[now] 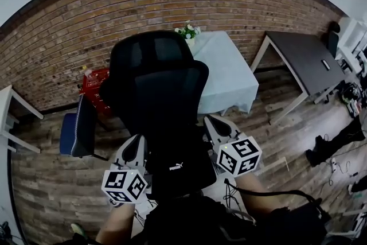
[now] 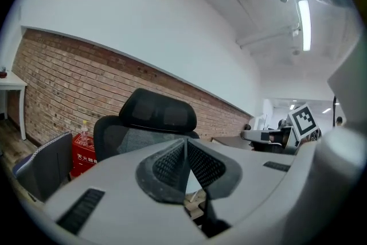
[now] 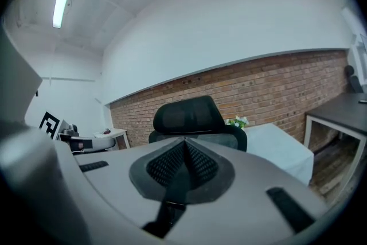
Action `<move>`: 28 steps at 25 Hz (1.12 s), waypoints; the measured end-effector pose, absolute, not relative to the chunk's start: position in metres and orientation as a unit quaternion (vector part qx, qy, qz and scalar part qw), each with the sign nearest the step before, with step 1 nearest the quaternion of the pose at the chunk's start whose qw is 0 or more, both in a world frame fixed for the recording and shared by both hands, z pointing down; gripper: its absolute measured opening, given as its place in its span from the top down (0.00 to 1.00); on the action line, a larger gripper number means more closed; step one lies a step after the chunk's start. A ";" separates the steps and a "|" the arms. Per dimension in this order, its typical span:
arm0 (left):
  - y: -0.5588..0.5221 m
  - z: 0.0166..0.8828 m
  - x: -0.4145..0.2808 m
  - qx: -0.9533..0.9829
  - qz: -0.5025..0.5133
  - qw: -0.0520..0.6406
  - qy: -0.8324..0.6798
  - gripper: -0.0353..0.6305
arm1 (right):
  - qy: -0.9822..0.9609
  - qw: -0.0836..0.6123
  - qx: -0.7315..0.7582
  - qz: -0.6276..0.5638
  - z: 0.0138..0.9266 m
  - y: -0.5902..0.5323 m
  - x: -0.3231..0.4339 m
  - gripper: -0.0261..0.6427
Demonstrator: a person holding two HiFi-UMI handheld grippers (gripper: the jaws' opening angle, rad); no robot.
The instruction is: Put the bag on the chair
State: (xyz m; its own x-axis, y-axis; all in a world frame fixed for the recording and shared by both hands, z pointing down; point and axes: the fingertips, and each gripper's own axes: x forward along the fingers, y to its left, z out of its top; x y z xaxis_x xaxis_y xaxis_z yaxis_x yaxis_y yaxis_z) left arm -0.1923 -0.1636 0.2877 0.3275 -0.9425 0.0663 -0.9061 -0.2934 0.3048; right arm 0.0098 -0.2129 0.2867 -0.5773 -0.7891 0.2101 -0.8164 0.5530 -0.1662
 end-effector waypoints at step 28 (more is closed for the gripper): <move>-0.151 0.247 -0.211 0.786 -0.056 0.105 -0.607 0.92 | -0.892 0.034 0.447 0.060 0.243 -0.195 -0.005 0.94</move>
